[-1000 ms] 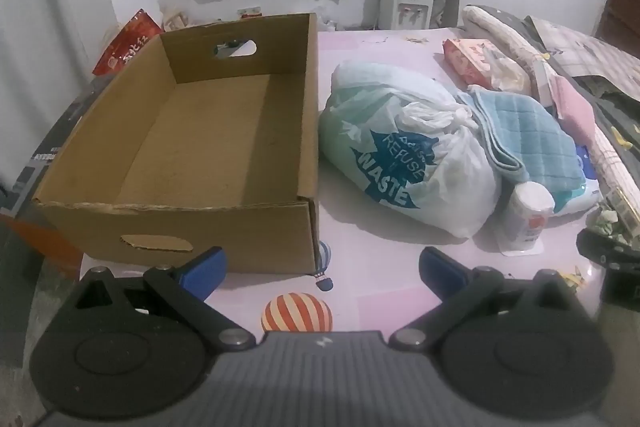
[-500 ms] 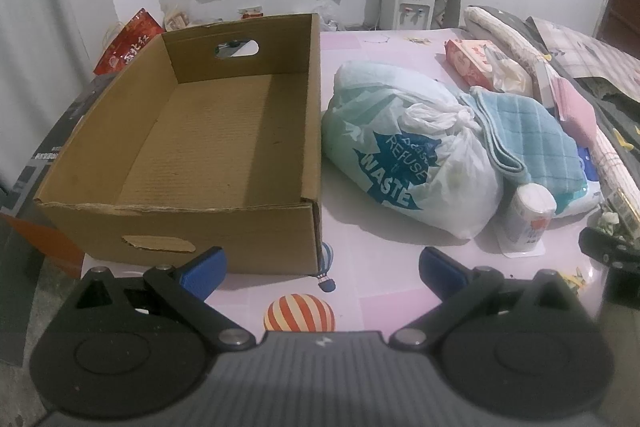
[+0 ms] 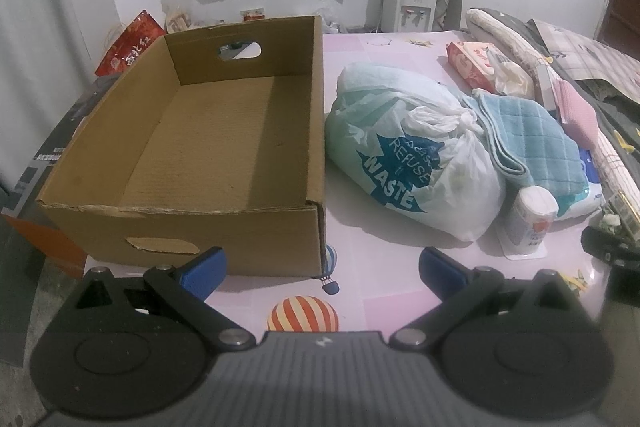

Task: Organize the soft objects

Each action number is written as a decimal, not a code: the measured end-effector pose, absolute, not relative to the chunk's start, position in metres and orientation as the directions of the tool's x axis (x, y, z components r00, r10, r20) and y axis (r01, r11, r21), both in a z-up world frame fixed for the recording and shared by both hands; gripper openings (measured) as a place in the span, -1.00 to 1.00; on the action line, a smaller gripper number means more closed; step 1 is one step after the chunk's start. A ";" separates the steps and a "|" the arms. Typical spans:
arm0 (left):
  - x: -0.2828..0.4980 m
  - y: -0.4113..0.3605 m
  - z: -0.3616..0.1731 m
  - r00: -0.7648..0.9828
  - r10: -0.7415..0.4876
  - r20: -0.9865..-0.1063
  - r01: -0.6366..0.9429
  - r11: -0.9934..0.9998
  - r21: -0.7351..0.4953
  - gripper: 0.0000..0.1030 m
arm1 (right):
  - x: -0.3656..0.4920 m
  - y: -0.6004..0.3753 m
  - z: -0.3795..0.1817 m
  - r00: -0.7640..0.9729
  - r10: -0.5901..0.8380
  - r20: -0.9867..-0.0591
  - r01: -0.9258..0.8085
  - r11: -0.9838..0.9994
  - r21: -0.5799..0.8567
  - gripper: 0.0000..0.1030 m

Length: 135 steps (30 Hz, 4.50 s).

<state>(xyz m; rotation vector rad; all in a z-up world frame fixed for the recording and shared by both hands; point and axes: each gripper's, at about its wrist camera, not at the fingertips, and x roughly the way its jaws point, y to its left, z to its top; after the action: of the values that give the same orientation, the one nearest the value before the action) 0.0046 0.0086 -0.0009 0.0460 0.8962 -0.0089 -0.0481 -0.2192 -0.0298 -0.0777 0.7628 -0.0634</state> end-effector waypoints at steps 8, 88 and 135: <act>0.005 0.009 0.000 0.625 0.012 -0.781 0.027 0.999 0.037 1.00 | -0.048 -0.218 -0.029 0.721 -0.084 -0.687 0.028 0.995 -0.093 0.98; 0.087 -0.185 -0.007 0.609 -0.462 -0.645 0.594 0.804 -0.015 0.56 | 0.114 -0.451 -0.020 0.852 0.150 -0.502 0.031 0.942 0.334 0.98; 0.157 -0.228 -0.029 0.438 -0.480 -0.760 0.558 0.808 -0.189 0.37 | 0.096 -0.463 -0.044 0.685 0.635 -0.356 -0.127 0.586 0.801 -0.02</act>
<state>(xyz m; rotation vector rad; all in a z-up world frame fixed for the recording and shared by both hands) 0.1566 -0.2279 -0.0285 0.0950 0.9119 -0.6461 0.0959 -0.4628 -0.0436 0.8338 0.6865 0.4872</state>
